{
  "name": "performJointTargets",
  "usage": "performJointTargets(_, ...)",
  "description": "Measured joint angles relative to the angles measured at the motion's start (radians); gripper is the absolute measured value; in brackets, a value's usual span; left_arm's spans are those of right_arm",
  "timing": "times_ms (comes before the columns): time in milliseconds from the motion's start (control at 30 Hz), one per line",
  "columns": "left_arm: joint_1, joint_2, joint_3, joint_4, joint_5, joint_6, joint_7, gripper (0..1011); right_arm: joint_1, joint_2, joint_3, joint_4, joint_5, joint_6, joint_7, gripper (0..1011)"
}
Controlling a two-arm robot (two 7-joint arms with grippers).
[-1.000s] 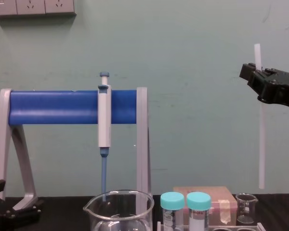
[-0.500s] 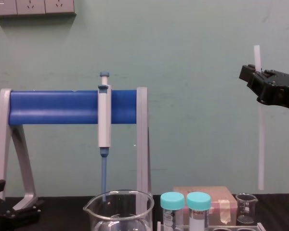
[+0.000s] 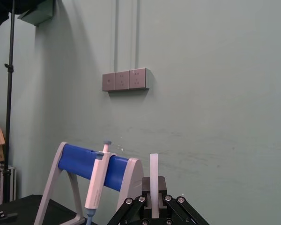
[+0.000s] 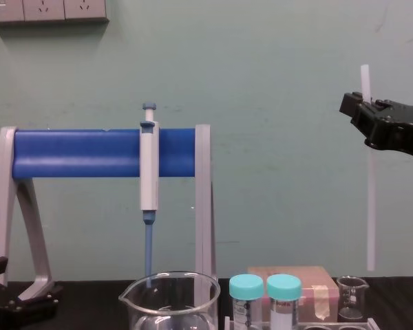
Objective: Pick up the stirring rod with one hand, then place it down.
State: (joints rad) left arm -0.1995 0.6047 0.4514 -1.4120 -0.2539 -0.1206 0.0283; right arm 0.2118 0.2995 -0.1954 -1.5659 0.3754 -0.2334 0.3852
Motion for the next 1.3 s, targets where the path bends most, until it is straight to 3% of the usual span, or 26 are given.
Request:
performJointTargets(967, 0.000, 0.000, 0.000, 0.000, 0.000, 0.000, 0.000, 1000, 0.005, 0.010, -0.006, 0.015, 0.021, -0.004, 0.029, 67)
performJointTargets(1300, 0.000, 0.000, 0.000, 0.000, 0.000, 0.000, 0.000, 1000, 0.008, 0.020, -0.024, 0.073, 0.058, -0.017, 0.080, 67)
